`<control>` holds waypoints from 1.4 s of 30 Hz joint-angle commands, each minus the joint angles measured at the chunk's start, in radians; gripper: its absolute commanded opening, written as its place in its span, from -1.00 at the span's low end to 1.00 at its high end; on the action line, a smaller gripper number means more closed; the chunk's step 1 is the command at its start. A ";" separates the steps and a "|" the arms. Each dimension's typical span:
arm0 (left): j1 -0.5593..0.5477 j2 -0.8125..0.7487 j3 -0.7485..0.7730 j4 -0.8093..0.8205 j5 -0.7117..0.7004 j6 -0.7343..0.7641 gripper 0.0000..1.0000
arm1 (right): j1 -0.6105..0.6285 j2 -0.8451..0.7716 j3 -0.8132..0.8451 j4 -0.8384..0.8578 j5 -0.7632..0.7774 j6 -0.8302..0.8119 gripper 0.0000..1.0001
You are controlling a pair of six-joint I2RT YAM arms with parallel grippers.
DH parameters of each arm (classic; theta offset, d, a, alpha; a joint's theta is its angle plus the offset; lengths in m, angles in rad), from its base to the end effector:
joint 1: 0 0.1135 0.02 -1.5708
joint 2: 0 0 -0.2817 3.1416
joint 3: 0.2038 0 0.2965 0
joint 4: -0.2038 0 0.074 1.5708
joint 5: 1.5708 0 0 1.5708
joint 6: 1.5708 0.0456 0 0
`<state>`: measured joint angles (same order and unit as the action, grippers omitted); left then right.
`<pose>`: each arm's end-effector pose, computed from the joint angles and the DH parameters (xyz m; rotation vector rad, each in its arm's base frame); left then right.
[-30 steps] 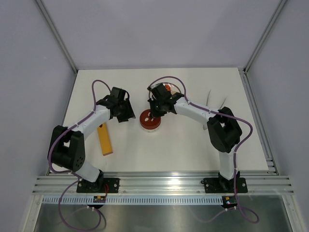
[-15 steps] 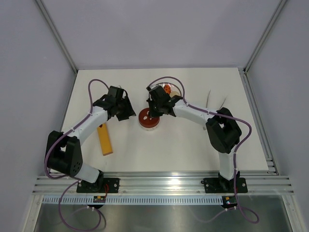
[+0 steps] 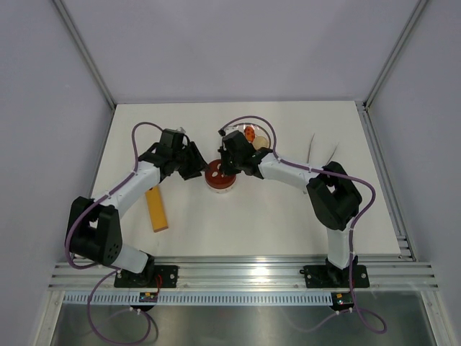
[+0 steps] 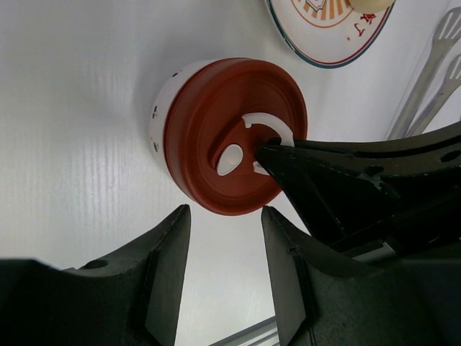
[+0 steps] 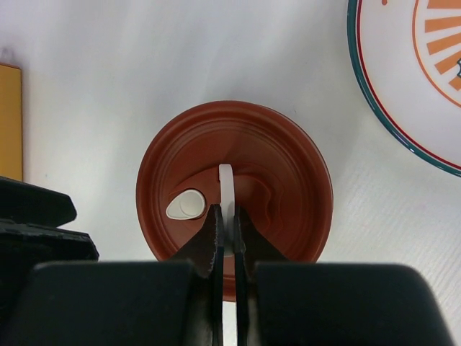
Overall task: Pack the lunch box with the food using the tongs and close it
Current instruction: Screw the box lid onto the packing box.
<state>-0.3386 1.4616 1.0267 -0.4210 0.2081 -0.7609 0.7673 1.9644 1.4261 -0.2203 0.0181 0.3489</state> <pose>0.3324 -0.1270 0.2360 -0.4358 2.5065 -0.7225 0.3568 0.3430 0.1941 -0.4876 2.3414 0.5262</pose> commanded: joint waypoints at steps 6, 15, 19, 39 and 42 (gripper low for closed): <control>-0.007 0.068 -0.002 0.139 0.077 -0.052 -0.05 | 0.018 0.016 -0.041 -0.151 0.074 -0.021 -1.00; 0.070 0.057 0.009 0.160 0.027 -0.107 -0.06 | 0.020 -0.001 -0.019 -0.284 0.200 0.154 -1.00; 0.111 0.120 0.032 0.189 0.028 -0.146 -0.07 | 0.021 -0.016 -0.070 -0.196 0.145 0.148 -1.00; 0.124 0.287 0.111 0.174 0.166 -0.080 -0.10 | 0.044 -0.117 -0.174 -0.068 -0.099 -0.343 -1.00; 0.124 0.359 0.137 0.186 0.223 -0.087 -0.10 | 0.046 -0.121 -0.168 -0.062 -0.124 -0.373 -1.00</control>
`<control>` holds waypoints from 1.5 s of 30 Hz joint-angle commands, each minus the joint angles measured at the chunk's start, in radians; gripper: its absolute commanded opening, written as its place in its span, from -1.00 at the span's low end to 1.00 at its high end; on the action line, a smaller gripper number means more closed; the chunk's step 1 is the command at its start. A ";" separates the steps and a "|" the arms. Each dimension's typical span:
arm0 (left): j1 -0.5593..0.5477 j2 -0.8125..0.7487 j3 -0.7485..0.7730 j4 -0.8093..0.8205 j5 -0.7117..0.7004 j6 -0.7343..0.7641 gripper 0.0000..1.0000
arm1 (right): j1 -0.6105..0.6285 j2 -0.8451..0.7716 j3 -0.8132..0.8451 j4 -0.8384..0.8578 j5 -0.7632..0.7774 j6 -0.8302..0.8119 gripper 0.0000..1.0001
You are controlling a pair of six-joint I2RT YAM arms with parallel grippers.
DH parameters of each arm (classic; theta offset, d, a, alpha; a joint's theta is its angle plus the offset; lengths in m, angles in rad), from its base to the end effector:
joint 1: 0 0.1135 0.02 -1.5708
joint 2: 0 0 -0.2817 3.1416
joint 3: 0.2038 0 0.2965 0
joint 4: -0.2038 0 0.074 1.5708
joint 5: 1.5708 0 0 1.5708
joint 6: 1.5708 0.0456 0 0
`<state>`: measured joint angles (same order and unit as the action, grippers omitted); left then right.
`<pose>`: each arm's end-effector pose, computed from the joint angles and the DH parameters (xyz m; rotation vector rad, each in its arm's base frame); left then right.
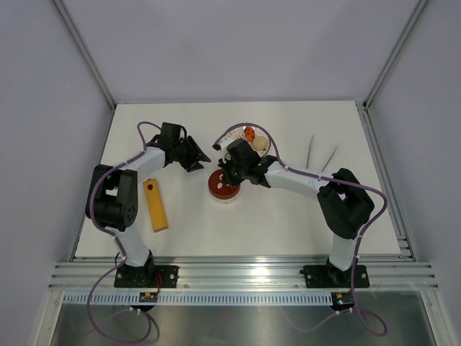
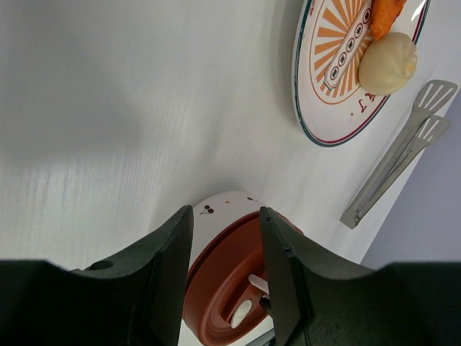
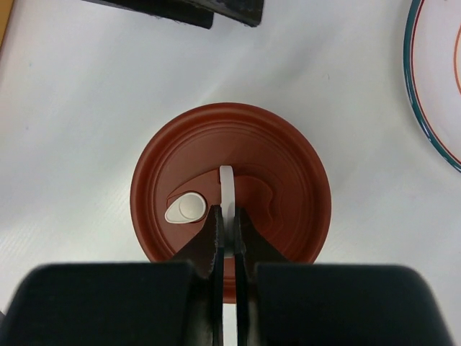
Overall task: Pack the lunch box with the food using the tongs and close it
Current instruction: Screw the box lid onto the packing box.
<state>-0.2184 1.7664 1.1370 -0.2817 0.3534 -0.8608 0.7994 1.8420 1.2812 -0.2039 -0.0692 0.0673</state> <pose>0.4031 -0.1056 0.1751 -0.6752 2.5368 -0.8623 0.3181 0.3316 0.1986 -0.8884 2.2191 0.5030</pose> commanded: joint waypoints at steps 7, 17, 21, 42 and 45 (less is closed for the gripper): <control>0.001 0.128 0.040 0.111 0.243 0.023 -0.10 | 0.011 -0.012 -0.033 -0.065 -0.061 -0.118 -1.00; -0.002 0.107 -0.098 0.232 0.369 -0.010 -0.11 | 0.014 0.006 -0.020 -0.048 -0.044 -0.112 -1.00; -0.004 0.061 -0.189 0.307 0.386 -0.040 -0.11 | 0.012 0.017 -0.017 -0.035 0.000 -0.090 -1.00; -0.042 -0.105 -0.413 0.392 0.243 -0.147 -0.12 | 0.033 0.025 0.075 -0.163 0.317 0.368 -1.00; -0.042 -0.105 -0.413 0.386 0.234 -0.150 -0.12 | 0.058 0.042 0.124 -0.232 0.413 0.382 -1.00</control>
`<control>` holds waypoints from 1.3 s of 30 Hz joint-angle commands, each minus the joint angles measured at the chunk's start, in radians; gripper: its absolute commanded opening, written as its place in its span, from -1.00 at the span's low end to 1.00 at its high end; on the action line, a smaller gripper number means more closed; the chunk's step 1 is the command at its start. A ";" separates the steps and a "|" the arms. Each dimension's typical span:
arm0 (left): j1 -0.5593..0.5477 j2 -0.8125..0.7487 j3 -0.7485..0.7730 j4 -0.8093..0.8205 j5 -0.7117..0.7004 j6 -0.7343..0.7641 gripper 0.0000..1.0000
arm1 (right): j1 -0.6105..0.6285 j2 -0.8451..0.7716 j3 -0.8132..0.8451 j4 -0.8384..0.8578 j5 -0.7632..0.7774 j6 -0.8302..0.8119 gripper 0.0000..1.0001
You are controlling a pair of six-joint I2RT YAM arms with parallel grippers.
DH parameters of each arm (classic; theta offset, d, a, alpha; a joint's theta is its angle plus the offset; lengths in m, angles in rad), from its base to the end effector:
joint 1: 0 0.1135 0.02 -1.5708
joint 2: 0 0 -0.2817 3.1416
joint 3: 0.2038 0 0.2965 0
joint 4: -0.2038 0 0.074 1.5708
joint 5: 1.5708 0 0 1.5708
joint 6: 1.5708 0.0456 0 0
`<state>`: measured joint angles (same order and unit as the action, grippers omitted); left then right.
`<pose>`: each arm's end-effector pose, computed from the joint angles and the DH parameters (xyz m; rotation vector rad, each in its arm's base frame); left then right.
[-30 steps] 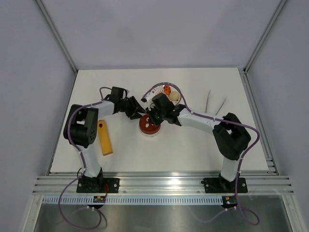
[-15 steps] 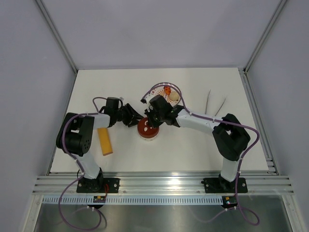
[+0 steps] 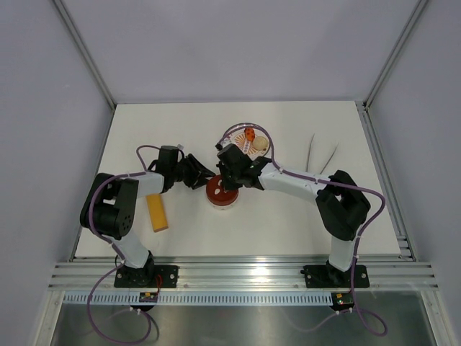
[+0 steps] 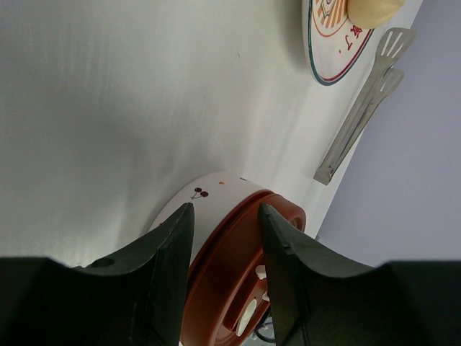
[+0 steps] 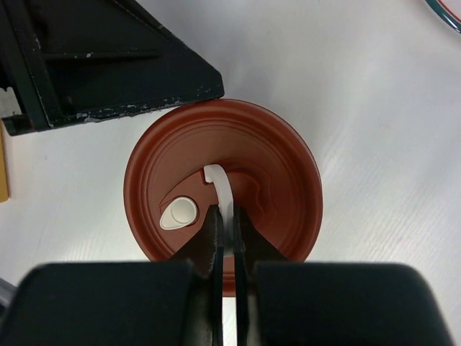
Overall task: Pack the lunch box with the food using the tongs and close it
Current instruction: Screw the box lid onto the packing box.
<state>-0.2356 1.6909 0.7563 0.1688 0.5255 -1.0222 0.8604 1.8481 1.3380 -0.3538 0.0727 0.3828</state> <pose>0.3411 -0.1054 0.1166 -0.7023 2.4489 -1.1844 0.3008 0.3446 0.2042 -0.5559 2.4247 0.4609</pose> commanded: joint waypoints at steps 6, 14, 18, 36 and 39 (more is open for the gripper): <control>-0.025 -0.048 -0.028 -0.086 0.025 0.008 -0.13 | 0.022 0.109 0.196 -0.290 0.394 0.232 -1.00; -0.025 -0.138 0.006 -0.202 -0.088 0.047 -0.09 | 0.026 0.172 0.243 -0.413 0.453 0.513 -1.00; -0.025 -0.166 0.031 -0.244 -0.127 0.070 -0.07 | 0.034 0.178 0.266 -0.444 0.495 0.541 -1.00; -0.027 -0.338 0.081 -0.393 -0.275 0.152 0.12 | 0.034 0.031 0.176 -0.234 0.360 0.314 0.10; -0.027 -0.367 0.100 -0.422 -0.297 0.174 0.11 | 0.034 -0.006 0.181 -0.231 0.365 0.272 0.10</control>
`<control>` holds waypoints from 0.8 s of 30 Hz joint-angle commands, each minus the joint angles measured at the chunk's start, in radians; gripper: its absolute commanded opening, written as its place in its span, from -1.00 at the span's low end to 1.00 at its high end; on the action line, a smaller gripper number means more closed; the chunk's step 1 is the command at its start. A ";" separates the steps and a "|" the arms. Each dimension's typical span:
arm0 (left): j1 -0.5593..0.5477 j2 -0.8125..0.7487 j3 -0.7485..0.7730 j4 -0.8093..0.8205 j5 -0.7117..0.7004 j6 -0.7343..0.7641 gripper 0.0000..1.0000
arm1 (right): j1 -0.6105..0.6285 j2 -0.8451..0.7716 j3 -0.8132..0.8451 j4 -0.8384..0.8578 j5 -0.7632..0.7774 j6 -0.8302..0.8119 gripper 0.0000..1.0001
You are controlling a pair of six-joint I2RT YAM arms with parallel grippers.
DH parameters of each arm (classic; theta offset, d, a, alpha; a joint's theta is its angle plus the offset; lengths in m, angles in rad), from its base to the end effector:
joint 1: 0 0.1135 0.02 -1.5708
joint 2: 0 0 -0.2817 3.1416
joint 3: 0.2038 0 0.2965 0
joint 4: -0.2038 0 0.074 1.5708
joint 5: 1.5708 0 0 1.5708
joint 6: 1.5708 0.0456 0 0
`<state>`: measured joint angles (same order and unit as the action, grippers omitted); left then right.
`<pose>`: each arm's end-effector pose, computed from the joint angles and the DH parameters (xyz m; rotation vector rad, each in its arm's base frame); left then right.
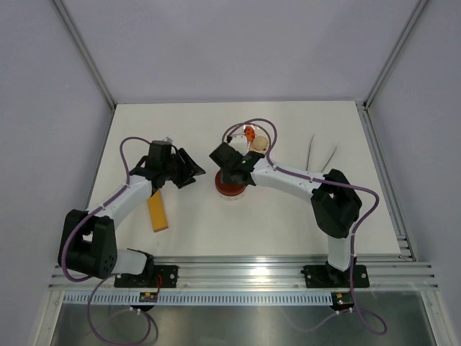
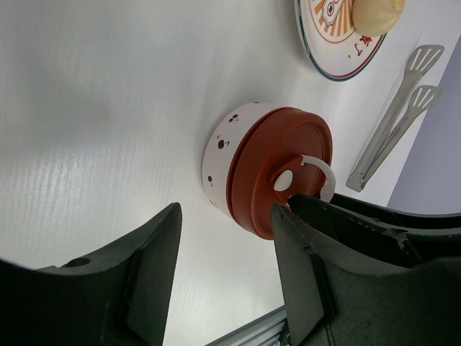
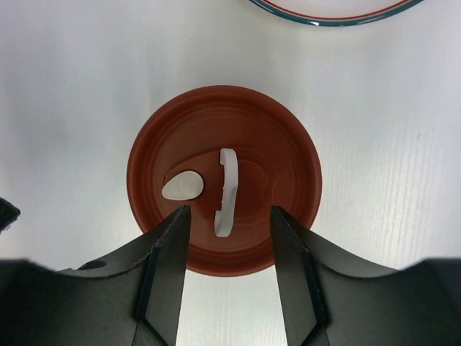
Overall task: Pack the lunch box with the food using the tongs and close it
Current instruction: Screw the box lid onto the packing box.
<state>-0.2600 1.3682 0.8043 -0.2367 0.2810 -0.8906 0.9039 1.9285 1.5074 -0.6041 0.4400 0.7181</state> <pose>0.3087 -0.0952 0.2004 -0.6414 2.4304 -0.8512 0.3047 0.3557 0.2149 -0.0748 2.4576 0.1198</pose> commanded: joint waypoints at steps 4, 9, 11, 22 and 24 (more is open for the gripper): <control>-0.001 -0.066 0.073 -0.058 -0.071 0.068 0.10 | -0.010 -0.025 0.123 -0.086 -0.001 -0.094 0.08; -0.001 -0.080 0.088 -0.081 -0.082 0.085 0.10 | -0.010 0.045 0.149 -0.125 -0.001 -0.100 0.10; -0.001 -0.077 0.087 -0.082 -0.082 0.091 0.10 | -0.008 0.072 0.166 -0.137 -0.012 -0.103 0.15; -0.001 -0.052 0.047 -0.055 -0.054 0.085 0.08 | -0.007 0.155 0.154 -0.152 -0.089 -0.144 0.26; -0.001 -0.049 0.049 -0.052 -0.052 0.085 0.08 | -0.008 0.118 0.168 -0.158 -0.075 -0.161 0.26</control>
<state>-0.2600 1.3163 0.8528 -0.3229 0.2272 -0.8192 0.9031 2.0663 1.6955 -0.7082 0.3832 0.5823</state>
